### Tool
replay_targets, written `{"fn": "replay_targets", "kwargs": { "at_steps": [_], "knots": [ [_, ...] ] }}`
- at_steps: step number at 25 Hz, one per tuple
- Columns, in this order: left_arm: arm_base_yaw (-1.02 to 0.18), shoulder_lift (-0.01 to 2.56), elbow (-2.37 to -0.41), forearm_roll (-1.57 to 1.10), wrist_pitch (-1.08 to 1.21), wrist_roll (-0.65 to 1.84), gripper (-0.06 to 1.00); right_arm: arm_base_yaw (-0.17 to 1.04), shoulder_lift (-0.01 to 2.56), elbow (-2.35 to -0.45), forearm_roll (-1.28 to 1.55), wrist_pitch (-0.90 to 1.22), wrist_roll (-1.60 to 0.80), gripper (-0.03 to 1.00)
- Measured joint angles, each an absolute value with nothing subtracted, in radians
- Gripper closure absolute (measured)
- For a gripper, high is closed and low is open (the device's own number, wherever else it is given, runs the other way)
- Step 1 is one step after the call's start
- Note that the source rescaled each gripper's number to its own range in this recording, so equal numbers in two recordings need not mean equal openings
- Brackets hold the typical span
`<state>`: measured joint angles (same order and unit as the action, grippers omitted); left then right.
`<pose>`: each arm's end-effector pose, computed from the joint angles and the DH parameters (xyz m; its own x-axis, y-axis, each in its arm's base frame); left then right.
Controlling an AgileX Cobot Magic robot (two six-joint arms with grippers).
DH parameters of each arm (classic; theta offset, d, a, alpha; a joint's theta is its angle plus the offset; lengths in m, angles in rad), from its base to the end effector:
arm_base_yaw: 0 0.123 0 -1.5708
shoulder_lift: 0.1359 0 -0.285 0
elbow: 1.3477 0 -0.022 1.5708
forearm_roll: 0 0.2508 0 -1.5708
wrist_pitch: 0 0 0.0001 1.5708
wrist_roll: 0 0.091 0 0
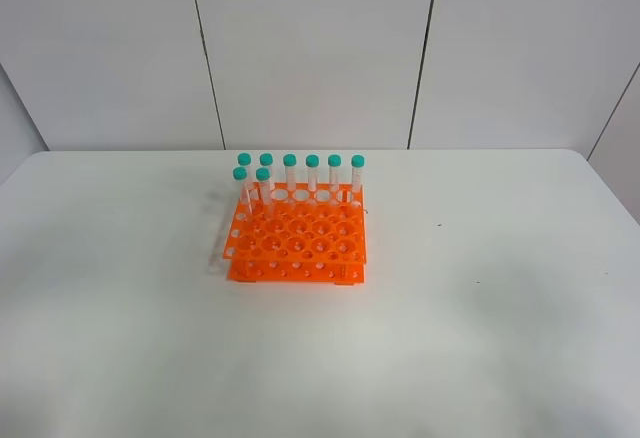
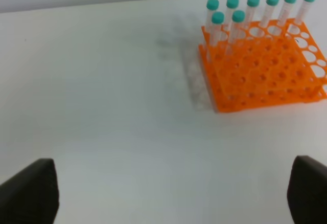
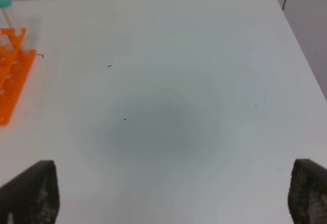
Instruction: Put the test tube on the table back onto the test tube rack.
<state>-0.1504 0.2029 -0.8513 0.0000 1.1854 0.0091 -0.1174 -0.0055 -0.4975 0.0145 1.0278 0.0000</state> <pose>-0.0155 0.0024 0.3627 -0.4285 0.0741 -0.9005 0.1537 0.9881 0.0082 -0.0039 0.0016 0.2793 -0.4200 0.0571 -0.9057 0.1091 0.9940 0.0120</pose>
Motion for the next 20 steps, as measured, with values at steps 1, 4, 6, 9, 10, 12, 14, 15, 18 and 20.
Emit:
{"fn": "replay_targets", "kwargs": {
  "at_steps": [1, 4, 6, 9, 10, 12, 14, 15, 18, 20],
  "knots": [
    [-0.150, 0.175, -0.845, 0.000, 1.199, 0.009, -0.05, -0.117, -0.005, -0.498, 0.015, 1.028, 0.000, -0.03],
    [-0.150, 0.099, -0.806, 0.000, 1.214, 0.008, -0.05, -0.117, -0.005, -0.498, 0.015, 1.028, 0.000, -0.03],
    [-0.150, 0.054, -0.774, 0.000, 1.219, 0.009, -0.05, -0.117, -0.005, -0.498, 0.015, 1.028, 0.000, -0.03],
    [-0.153, -0.002, -0.729, 0.000, 1.228, 0.010, -0.05, -0.117, -0.005, -0.498, 0.015, 1.028, 0.000, -0.03],
    [-0.154, -0.004, -0.718, 0.000, 1.230, 0.011, -0.05, -0.117, -0.005, -0.498, 0.015, 1.028, 0.000, -0.03],
    [-0.154, -0.004, -0.701, 0.000, 1.229, 0.011, -0.05, -0.117, -0.005, -0.498, 0.015, 1.028, 0.000, -0.03],
    [-0.154, -0.004, -0.690, 0.000, 1.224, 0.011, -0.05, -0.117, -0.005, -0.498, 0.015, 1.028, 0.000, -0.03],
    [-0.154, -0.004, -0.683, 0.000, 1.214, 0.011, -0.05, -0.117, -0.005, -0.498, 0.015, 1.028, 0.000, -0.03],
    [-0.154, -0.004, -0.653, 0.000, 1.203, 0.011, -0.05, -0.117, -0.005, -0.498, 0.015, 1.028, 0.000, -0.03],
    [-0.154, -0.004, -0.621, 0.000, 1.201, 0.011, -0.05, -0.117, -0.005, -0.498, 0.015, 1.028, 0.000, -0.03]
  ]
}}
